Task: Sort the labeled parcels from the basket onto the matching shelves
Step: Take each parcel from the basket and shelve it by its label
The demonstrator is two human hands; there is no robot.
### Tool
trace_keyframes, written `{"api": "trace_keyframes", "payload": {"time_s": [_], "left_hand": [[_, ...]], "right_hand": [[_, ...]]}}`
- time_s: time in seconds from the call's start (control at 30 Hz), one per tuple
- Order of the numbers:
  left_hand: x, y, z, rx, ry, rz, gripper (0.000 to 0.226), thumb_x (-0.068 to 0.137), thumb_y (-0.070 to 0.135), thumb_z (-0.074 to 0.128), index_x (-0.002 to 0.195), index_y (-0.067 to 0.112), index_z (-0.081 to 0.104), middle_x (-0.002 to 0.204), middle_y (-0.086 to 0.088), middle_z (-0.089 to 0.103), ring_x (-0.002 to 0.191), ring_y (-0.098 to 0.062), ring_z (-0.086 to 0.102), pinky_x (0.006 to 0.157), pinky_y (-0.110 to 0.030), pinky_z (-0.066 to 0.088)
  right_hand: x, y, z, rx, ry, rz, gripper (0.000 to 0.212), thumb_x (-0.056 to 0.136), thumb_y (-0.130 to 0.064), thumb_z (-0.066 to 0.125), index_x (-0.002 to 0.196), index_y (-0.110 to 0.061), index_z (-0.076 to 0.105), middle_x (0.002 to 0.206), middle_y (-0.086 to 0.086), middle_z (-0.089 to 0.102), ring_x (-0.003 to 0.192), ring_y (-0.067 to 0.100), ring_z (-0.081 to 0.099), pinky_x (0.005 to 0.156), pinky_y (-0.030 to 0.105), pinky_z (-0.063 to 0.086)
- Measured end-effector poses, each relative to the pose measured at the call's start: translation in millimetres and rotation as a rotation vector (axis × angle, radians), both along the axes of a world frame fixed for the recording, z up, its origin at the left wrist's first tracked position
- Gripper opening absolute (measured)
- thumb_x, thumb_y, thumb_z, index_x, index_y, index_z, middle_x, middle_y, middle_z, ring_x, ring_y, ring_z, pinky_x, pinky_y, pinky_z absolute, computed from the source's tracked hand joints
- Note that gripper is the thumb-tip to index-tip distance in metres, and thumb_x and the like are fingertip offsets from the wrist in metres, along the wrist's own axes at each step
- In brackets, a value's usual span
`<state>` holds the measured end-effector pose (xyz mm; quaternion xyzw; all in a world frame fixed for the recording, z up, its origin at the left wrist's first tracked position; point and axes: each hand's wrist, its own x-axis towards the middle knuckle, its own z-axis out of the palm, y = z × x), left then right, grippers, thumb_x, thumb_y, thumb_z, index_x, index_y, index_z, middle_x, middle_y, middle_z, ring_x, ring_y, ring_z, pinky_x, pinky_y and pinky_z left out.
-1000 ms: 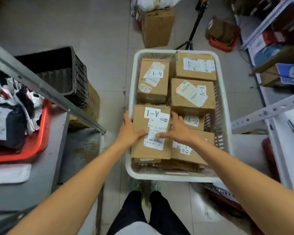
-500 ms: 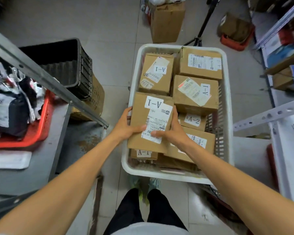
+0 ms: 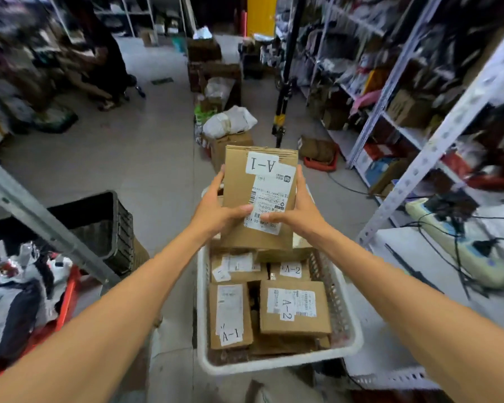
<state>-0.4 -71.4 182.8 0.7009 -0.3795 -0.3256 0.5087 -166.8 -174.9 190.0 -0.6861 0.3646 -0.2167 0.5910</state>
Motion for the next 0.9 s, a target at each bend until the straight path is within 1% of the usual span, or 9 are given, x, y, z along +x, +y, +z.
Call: {"api": "trace_keyframes", "payload": {"time_s": [0.1,0.23,0.33,0.37,0.4,0.47,0.53,0.7,0.9], "left_hand": [[-9,-2,31,-0.092,-0.021,-0.091,0.103,0.069,0.028,0.084,0.150,0.035,0.021,0.138,0.007,0.048,0.124,-0.010,0.045,0.095,-0.024,0.042],[-21,6,60,-0.144,-0.064,-0.197,0.106,0.066,0.034,0.085,0.149,0.040,0.021,0.142,0.004,0.047,0.129,-0.011,0.043,0.107,-0.037,0.040],[-36,17,79,-0.170,-0.091,-0.267,0.102,0.070,0.031,0.083,0.150,0.038,0.020,0.139,0.006,0.049,0.121,-0.006,0.045,0.103,-0.031,0.041],[-42,22,84,-0.174,-0.094,-0.288,0.102,0.070,0.031,0.083,0.150,0.038,0.020,0.139,0.006,0.049,0.121,-0.005,0.045,0.103,-0.032,0.041],[-49,27,89,-0.178,-0.101,-0.305,0.102,0.070,0.031,0.083,0.150,0.038,0.020,0.139,0.006,0.049,0.121,-0.005,0.044,0.104,-0.032,0.041],[-64,37,99,-0.197,-0.119,-0.334,0.102,0.069,0.034,0.083,0.150,0.040,0.020,0.138,0.006,0.050,0.123,-0.006,0.044,0.105,-0.037,0.041],[-79,48,108,-0.216,-0.130,-0.362,0.102,0.069,0.035,0.083,0.150,0.040,0.020,0.138,0.005,0.050,0.126,-0.009,0.044,0.106,-0.042,0.041],[-120,79,123,-0.241,-0.144,-0.428,0.101,0.069,0.035,0.082,0.149,0.040,0.021,0.135,0.005,0.051,0.126,-0.012,0.047,0.101,-0.048,0.046],[-194,126,118,-0.239,-0.161,-0.501,0.100,0.074,0.025,0.080,0.151,0.032,0.017,0.136,0.002,0.051,0.120,-0.014,0.049,0.097,-0.042,0.049]], "right_hand": [[-16,9,31,-0.047,-0.067,-0.080,0.133,0.062,0.006,0.083,0.152,-0.034,-0.007,0.145,-0.007,0.042,0.127,0.010,0.047,0.103,0.039,0.045],[-38,35,56,-0.086,-0.120,-0.223,0.131,0.062,0.007,0.082,0.152,-0.037,-0.003,0.148,-0.006,0.041,0.129,0.013,0.047,0.104,0.040,0.045],[-57,60,70,-0.135,-0.138,-0.287,0.129,0.065,0.008,0.080,0.153,-0.032,-0.005,0.148,-0.003,0.041,0.130,0.013,0.046,0.091,0.016,0.048],[-65,67,74,-0.145,-0.144,-0.305,0.128,0.066,0.008,0.080,0.153,-0.031,-0.005,0.147,-0.002,0.042,0.128,0.012,0.047,0.088,0.013,0.048],[-73,74,77,-0.143,-0.144,-0.325,0.127,0.067,0.007,0.080,0.152,-0.032,-0.006,0.147,-0.002,0.042,0.127,0.012,0.047,0.092,0.018,0.049],[-91,89,87,-0.159,-0.143,-0.349,0.129,0.065,0.001,0.082,0.151,-0.037,-0.006,0.147,-0.001,0.042,0.128,0.015,0.048,0.105,0.040,0.044],[-110,103,96,-0.198,-0.123,-0.368,0.129,0.059,-0.014,0.087,0.150,-0.044,0.000,0.145,-0.002,0.044,0.128,0.018,0.048,0.106,0.051,0.041],[-159,148,103,-0.283,-0.105,-0.424,0.125,0.055,-0.035,0.085,0.149,-0.045,0.003,0.147,-0.004,0.041,0.132,0.019,0.042,0.107,0.053,0.038],[-230,209,100,-0.350,-0.058,-0.476,0.119,0.068,-0.025,0.086,0.151,-0.039,0.001,0.141,-0.003,0.047,0.128,0.016,0.046,0.104,0.052,0.042]]}}
